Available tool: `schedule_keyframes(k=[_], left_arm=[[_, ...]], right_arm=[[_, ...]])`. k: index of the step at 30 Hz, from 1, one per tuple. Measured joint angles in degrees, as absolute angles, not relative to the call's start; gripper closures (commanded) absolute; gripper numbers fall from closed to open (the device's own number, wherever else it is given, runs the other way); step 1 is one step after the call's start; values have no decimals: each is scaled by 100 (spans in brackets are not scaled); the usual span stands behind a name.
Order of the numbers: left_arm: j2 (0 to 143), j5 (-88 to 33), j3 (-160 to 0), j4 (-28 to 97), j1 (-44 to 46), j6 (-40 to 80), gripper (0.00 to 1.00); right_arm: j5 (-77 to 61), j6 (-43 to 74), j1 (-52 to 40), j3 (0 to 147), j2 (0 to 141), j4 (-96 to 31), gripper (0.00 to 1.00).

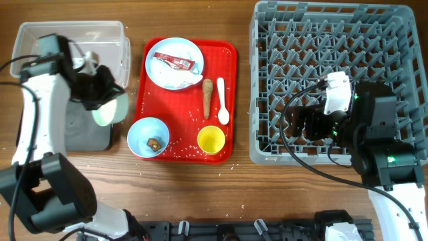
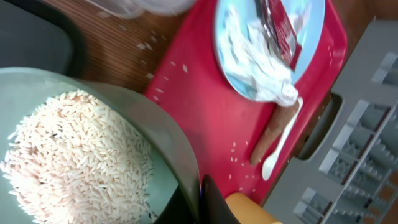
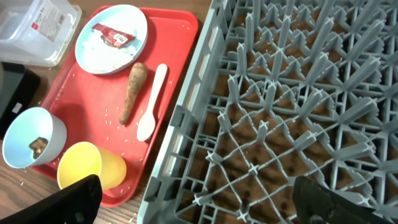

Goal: Sort waste into correct bins and load items into the dishwasher rack
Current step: 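Carry the rice bowl left and tip rice onto the black tray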

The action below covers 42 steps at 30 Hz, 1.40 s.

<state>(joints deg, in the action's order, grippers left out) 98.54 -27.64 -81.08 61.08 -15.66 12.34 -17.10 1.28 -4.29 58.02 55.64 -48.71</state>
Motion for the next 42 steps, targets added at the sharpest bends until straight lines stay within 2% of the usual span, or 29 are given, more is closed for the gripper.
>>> schedule_keyframes(k=[4, 9, 13, 20, 28, 31, 39, 42], left_arm=[[9854, -3361, -8108, 6088, -2547, 696, 96], [10272, -5271, -8110, 6045, -3826, 34, 96], [11177, -6549, -8108, 6158, -4412, -123, 96], [11465, -8466, -8108, 6285, -4932, -104, 96], [11465, -8842, -8108, 6410, -4936, 419, 96], [11469, -8862, -8125, 7022, -4936, 504, 96], [11432, -8862, -8128, 6971, -4923, 21, 96], [10812, -8595, -8128, 6965, -4534, -301, 96]], right_arm=[[-1708, 128, -429, 5802, 5564, -4906, 0], [-1708, 128, -429, 5802, 5564, -4906, 0], [-1708, 128, -429, 5802, 5621, -4906, 0], [-1708, 128, -429, 5802, 5739, -4904, 0], [-1708, 128, -429, 5802, 5739, -4904, 0], [-1708, 128, -429, 5802, 5743, -4899, 1], [-1708, 150, -429, 5802, 5743, -4888, 0], [-1708, 150, -429, 5802, 5743, -4884, 0]])
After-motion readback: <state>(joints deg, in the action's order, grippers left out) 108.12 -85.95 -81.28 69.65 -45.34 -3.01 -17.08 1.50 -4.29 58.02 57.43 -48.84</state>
